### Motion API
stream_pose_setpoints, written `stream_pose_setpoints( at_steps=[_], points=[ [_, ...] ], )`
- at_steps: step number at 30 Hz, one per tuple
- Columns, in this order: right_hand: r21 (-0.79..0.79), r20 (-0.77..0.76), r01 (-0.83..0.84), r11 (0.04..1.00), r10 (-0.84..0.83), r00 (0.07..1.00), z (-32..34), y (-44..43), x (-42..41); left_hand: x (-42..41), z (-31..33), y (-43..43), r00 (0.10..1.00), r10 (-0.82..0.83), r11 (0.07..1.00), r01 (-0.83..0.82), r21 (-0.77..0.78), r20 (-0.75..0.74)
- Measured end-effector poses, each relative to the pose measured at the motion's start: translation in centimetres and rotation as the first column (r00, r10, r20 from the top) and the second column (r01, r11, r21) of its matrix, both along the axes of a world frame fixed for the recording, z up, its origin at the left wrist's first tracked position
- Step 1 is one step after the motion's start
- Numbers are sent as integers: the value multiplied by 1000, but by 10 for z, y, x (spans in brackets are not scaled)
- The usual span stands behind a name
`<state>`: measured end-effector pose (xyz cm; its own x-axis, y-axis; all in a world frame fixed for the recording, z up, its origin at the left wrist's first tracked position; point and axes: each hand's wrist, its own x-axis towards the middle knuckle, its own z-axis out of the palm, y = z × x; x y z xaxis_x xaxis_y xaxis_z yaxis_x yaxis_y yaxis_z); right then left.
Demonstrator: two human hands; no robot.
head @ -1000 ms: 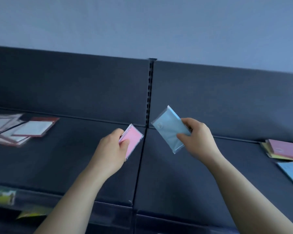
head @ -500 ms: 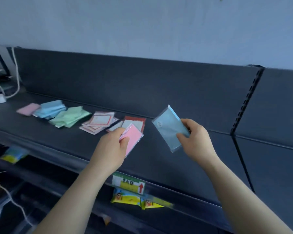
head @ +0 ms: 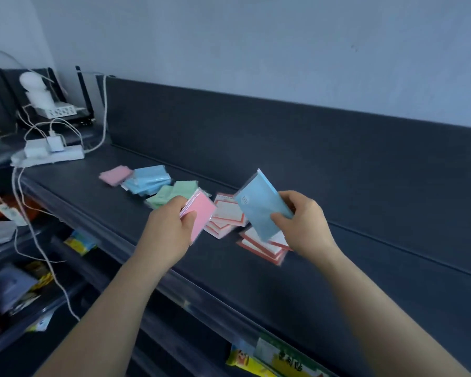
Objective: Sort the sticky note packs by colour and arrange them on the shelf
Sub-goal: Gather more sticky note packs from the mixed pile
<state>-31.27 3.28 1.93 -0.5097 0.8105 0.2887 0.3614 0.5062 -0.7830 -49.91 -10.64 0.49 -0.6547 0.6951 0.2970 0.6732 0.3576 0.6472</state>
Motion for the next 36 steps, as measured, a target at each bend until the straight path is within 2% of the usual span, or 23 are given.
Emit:
stream_pose_setpoints(
  at_steps=[8, 17, 28, 30, 36],
  points=[
    [-18, 24, -49, 999, 50, 998, -5, 13, -81, -74, -9, 5, 991, 88, 995, -93, 48, 101],
    [-11, -37, 12, 1000, -12, 999, 0, 13, -193, -195, 0, 17, 998, 69, 993, -68, 93, -9],
    [-138, -54, 98, 986, -106, 993, -8, -3, -331, -345, -7, 31, 996, 29, 999, -31, -26, -88],
    [-141, 9, 118, 983, -118, 993, -11, -3, -343, -361, -13, 38, 996, 18, 998, -23, -57, -88],
    [-7, 311, 188, 982, -177, 934, -18, 6, -365, -384, -30, 58, 998, -33, 987, 24, -160, -54]
  ],
)
